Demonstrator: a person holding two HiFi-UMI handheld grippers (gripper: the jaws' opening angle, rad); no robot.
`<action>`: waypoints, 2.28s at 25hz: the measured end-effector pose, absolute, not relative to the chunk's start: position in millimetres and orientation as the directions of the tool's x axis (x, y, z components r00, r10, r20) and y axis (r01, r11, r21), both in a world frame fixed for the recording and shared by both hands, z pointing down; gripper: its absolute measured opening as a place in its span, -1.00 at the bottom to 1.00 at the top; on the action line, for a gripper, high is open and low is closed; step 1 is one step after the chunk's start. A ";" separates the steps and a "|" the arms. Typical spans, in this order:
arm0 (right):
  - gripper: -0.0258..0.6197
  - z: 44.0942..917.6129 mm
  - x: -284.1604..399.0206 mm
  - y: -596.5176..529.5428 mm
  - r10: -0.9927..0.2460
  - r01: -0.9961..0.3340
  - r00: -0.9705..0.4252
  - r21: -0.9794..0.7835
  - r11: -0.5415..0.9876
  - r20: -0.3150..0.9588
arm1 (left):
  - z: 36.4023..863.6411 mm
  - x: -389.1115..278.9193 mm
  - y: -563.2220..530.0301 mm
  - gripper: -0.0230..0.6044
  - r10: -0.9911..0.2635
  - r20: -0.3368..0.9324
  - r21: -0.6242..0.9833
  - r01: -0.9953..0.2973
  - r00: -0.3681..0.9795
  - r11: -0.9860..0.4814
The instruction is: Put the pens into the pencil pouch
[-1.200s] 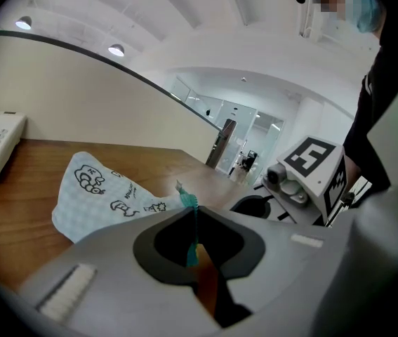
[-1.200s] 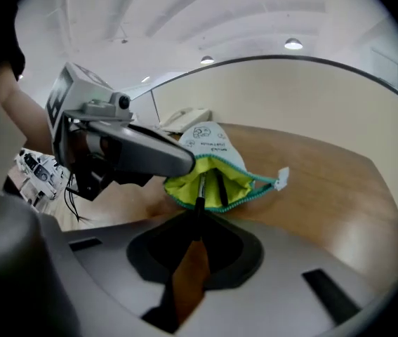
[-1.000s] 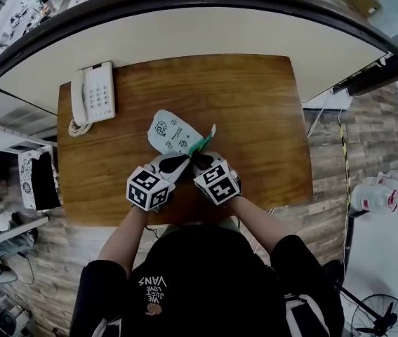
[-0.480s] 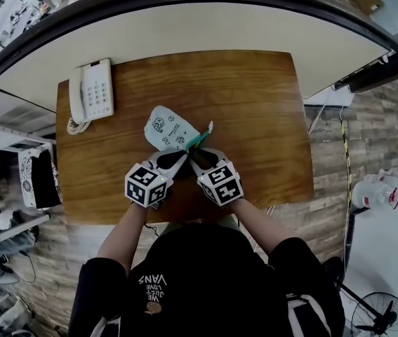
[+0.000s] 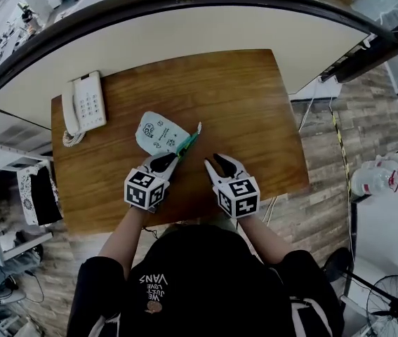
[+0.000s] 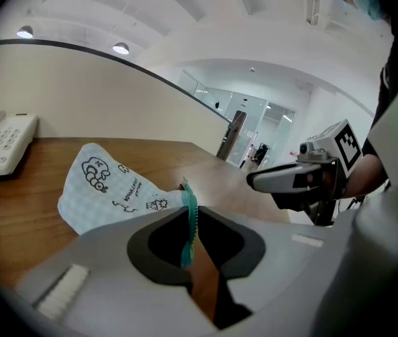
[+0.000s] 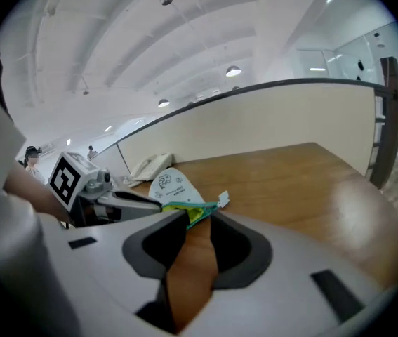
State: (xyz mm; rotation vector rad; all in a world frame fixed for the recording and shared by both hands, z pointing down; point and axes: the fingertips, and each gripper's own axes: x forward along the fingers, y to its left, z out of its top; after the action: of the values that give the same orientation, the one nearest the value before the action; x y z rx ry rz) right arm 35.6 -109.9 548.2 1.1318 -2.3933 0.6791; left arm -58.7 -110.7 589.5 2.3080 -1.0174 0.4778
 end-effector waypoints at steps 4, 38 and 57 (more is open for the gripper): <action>-0.63 535.2 54.1 -101.8 -0.657 -0.836 -0.541 -0.250 0.489 0.525 | 589.7 -63.8 -102.3 -0.83 -0.561 0.537 0.353 -0.772 0.629 -0.529; -0.86 455.2 53.8 -48.1 -0.806 -0.891 -0.454 -0.185 0.414 0.380 | 456.0 -123.6 -34.0 -0.89 -0.796 0.339 0.124 -0.863 0.501 -0.490; -0.88 441.6 32.5 -60.6 -0.770 -0.857 -0.511 -0.155 0.491 0.381 | 440.9 -115.0 -36.6 -0.89 -0.805 0.301 0.097 -0.856 0.511 -0.507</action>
State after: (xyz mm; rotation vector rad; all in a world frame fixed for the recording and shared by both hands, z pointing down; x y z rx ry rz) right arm 32.5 -60.6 441.6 1.3841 -2.4774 0.4777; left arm -115.0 -36.6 440.9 2.5203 -1.4115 0.3188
